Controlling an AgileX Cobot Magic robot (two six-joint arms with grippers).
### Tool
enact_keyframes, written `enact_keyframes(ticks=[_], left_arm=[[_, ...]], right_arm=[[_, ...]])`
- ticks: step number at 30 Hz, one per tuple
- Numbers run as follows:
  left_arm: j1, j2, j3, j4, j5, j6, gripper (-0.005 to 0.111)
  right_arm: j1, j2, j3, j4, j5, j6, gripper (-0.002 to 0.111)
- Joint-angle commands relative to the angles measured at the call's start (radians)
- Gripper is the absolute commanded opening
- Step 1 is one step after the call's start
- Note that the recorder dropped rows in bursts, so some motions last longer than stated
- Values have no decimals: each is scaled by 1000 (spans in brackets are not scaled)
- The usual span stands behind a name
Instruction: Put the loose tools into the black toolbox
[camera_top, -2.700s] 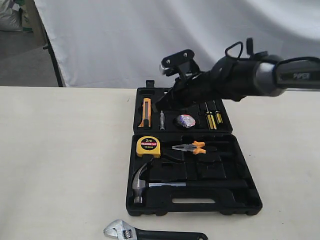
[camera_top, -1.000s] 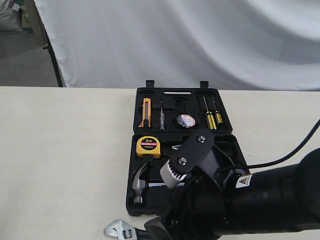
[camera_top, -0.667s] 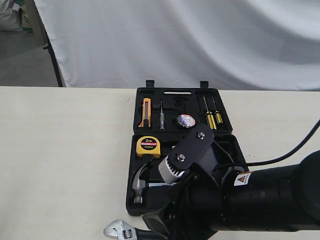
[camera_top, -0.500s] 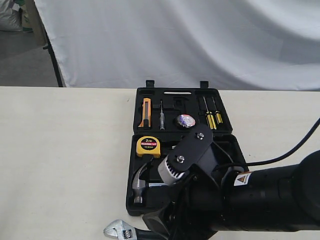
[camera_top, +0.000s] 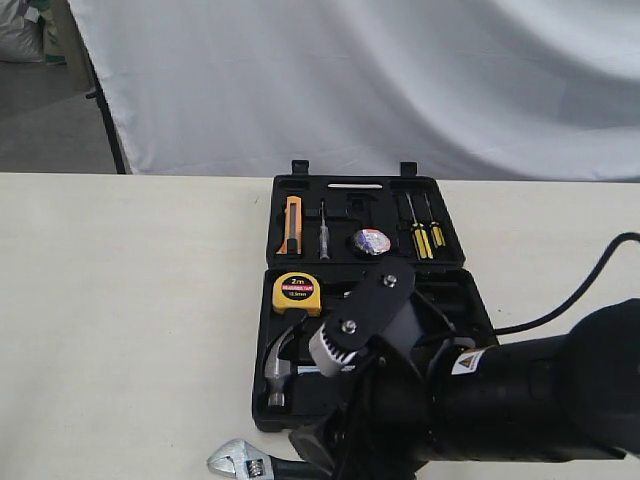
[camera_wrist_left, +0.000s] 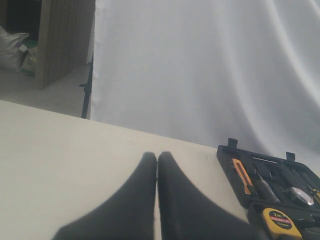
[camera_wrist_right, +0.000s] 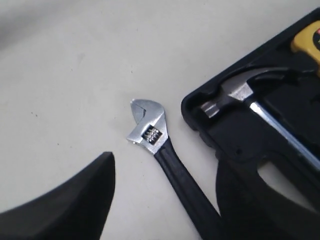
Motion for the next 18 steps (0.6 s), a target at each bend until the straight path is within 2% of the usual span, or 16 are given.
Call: enact_keyframes(ticks=[1, 6, 13, 18], left_arm=[[25, -3, -3, 4, -7, -5, 1], [25, -3, -3, 4, -7, -5, 1], [25, -3, -3, 4, -7, -5, 1], [25, -3, -3, 4, -7, -5, 1]], right_arm=[[5, 92, -5, 51, -57, -8, 57], [22, 183, -71, 47, -17, -45, 57], [108, 326, -172, 45, -4, -131, 57], [111, 368, -187, 42, -4, -139, 57]])
